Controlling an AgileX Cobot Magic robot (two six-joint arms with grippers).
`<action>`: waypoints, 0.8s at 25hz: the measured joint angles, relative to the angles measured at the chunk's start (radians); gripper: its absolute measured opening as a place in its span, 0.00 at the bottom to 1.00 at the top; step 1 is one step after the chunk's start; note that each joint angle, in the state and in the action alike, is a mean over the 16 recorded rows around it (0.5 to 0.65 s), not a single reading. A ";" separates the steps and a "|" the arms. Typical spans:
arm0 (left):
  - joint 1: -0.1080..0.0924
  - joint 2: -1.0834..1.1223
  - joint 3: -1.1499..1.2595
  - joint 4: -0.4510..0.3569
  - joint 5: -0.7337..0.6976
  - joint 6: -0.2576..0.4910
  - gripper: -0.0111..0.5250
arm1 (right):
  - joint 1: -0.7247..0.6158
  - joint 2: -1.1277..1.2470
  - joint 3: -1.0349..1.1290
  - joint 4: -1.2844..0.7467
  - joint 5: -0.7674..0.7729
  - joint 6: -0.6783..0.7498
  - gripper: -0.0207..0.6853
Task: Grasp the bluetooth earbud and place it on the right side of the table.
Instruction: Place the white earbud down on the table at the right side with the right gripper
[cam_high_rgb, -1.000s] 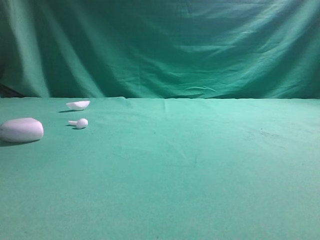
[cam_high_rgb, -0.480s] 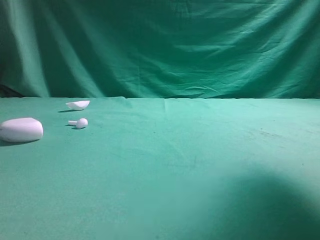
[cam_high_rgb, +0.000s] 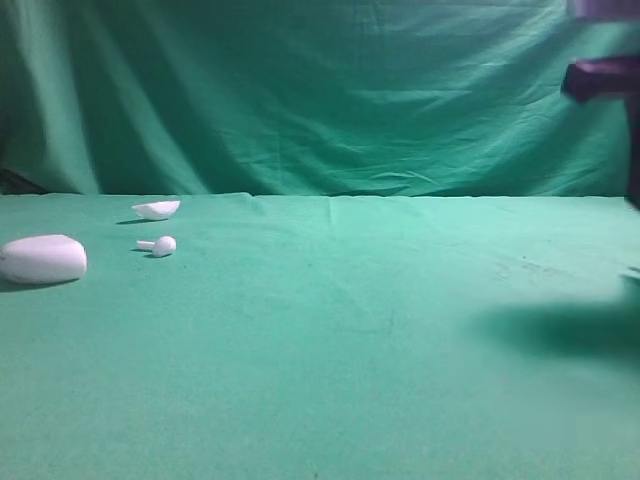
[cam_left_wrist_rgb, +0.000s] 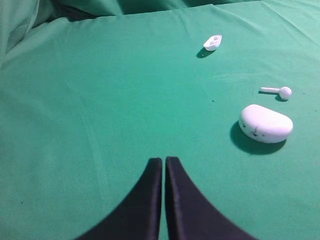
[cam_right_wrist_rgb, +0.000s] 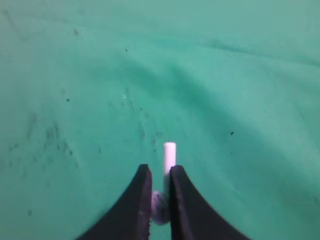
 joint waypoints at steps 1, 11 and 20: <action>0.000 0.000 0.000 0.000 0.000 0.000 0.02 | -0.007 0.015 0.028 0.000 -0.035 0.005 0.16; 0.000 0.000 0.000 0.000 0.000 0.000 0.02 | -0.031 0.179 0.085 0.003 -0.213 0.015 0.17; 0.000 0.000 0.000 0.000 0.000 0.000 0.02 | -0.031 0.216 0.076 0.003 -0.231 0.010 0.38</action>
